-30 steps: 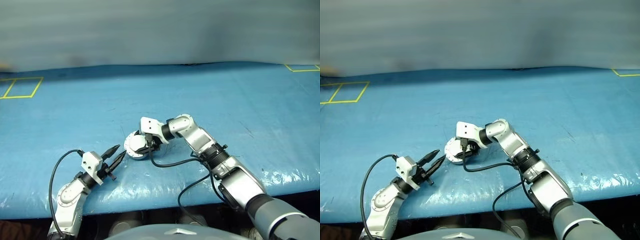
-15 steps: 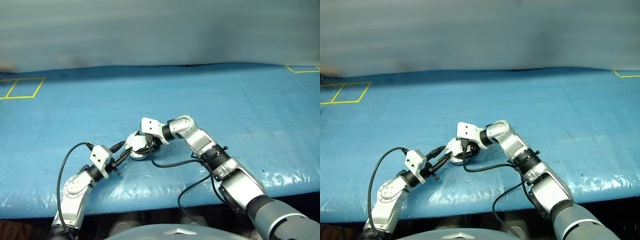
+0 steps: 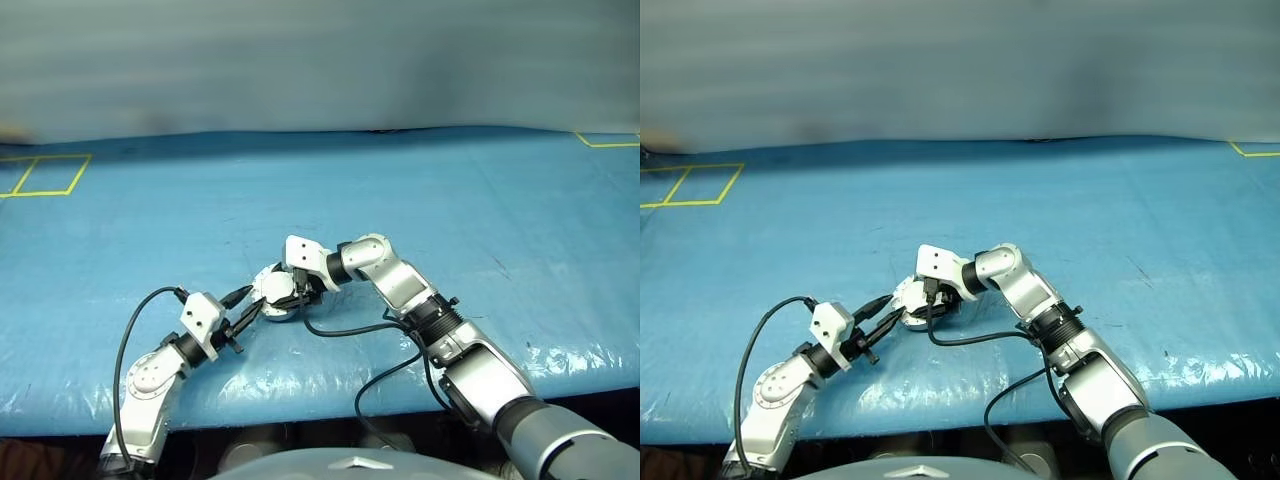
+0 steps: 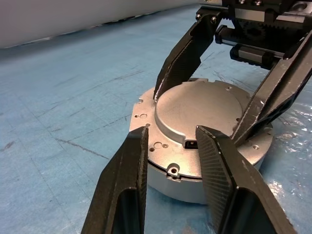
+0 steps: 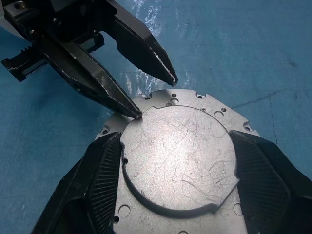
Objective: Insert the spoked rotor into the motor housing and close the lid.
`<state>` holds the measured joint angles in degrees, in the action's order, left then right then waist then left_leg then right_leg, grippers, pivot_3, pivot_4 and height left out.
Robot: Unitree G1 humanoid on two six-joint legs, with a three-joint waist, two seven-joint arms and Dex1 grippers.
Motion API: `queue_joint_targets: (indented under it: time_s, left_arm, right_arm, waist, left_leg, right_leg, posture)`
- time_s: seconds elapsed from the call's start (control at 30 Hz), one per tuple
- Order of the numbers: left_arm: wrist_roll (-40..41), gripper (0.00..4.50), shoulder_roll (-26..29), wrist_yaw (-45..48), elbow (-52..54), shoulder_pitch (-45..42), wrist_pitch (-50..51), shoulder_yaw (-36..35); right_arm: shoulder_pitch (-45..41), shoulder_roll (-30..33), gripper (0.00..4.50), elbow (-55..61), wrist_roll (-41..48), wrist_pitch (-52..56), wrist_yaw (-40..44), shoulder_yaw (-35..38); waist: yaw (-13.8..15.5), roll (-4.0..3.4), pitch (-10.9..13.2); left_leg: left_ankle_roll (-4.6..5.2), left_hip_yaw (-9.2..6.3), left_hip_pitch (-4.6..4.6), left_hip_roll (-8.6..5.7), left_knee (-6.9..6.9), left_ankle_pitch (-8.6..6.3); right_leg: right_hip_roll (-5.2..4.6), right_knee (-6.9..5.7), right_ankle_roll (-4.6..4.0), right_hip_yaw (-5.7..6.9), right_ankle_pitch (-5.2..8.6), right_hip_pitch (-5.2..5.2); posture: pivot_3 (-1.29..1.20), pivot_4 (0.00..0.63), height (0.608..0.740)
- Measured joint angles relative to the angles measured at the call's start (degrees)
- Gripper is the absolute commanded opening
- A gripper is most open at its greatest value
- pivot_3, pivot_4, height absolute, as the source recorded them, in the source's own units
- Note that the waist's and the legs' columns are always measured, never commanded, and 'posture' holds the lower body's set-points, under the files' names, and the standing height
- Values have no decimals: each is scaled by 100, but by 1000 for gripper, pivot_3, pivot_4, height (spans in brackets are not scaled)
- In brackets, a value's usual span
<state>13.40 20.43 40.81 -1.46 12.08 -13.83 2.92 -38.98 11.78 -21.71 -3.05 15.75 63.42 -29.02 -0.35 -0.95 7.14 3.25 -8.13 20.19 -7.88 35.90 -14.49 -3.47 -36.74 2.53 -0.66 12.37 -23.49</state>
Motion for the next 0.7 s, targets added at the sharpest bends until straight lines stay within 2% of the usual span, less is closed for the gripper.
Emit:
queue_joint_targets:
  time_s: [0.43, 0.5, 0.57, 0.7]
  left_arm:
    - [108, 1601, 11, 102, 43, 71, 136, 1]
    - [100, 1601, 11, 102, 37, 63, 132, 3]
    - [81, 1601, 9, 102, 29, 50, 116, 8]
    - [68, 1601, 5, 105, 0, 31, 92, 43]
  right_arm:
    - [11, -15, 3132, 32, 0, 79, -9, 22]
    - [24, -9, 3868, 49, 0, 81, -4, 30]
    - [64, -4, 4417, 92, 3, 88, 4, 31]
    - [222, 62, 4466, 338, 13, 130, -12, 47]
  waist:
    - [15, 7, 6]
    - [20, 7, 6]
    - [32, 7, 7]
    - [67, 9, 10]
  left_leg:
    - [-3, -3, 2, 7, -1, -2]
    - [-3, -3, 3, 7, -1, -2]
    - [-3, -3, 3, 7, -1, -2]
    - [-3, -3, 6, 7, -1, -2]
  right_leg:
    - [2, -1, -29, 6, 18, -2]
    - [2, -1, -29, 6, 18, -2]
    - [2, -1, -29, 6, 19, -2]
    - [2, 2, -29, 6, 19, -2]
  posture:
    - [0, 150, 740]
    - [0, 150, 740]
    - [0, 150, 740]
    - [0, 150, 740]
